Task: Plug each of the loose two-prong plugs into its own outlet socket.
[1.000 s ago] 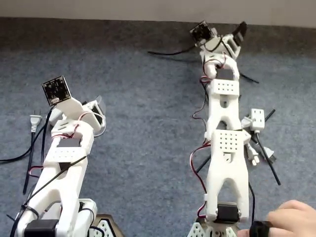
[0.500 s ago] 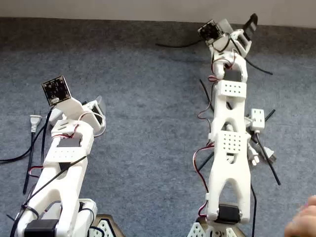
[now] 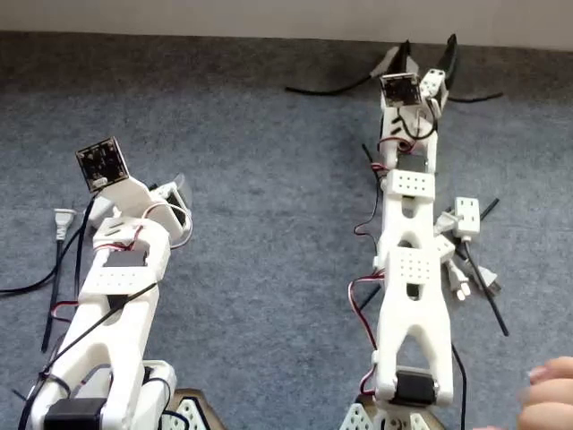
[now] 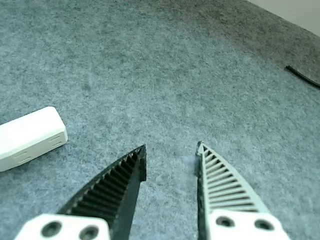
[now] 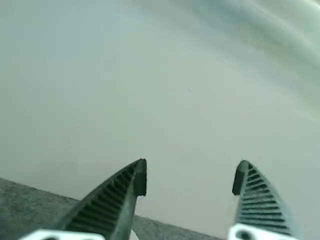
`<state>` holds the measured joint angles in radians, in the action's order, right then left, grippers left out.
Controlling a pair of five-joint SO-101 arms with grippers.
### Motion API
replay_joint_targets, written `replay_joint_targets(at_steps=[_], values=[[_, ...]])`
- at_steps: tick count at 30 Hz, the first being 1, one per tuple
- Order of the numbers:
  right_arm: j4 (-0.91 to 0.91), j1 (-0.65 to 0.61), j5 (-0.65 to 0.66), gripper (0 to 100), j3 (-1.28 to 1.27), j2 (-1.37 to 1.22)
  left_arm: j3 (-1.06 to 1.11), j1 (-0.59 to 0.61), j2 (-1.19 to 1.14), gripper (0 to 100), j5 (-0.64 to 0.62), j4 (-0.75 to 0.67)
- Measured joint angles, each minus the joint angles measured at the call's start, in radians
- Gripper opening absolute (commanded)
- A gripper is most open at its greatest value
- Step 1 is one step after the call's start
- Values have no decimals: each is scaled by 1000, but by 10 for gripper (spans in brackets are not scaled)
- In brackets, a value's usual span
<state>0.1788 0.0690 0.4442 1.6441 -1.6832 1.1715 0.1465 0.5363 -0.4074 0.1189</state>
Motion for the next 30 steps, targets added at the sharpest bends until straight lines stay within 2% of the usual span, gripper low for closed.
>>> replay_joint_targets(at_steps=[6,9,17,26,28,30], values=[[-14,14,0,263,0,8,0,0,-3,175,0,0],[-155,71,0,263,0,78,0,0,-3,175,0,0],[-924,247,0,263,0,377,0,0,-3,175,0,0],[-1768,276,0,261,0,548,0,0,-3,175,0,0],[-1877,275,-14,261,0,555,0,0,-3,175,0,0],[-1896,275,-61,261,0,555,0,0,-6,175,0,0]])
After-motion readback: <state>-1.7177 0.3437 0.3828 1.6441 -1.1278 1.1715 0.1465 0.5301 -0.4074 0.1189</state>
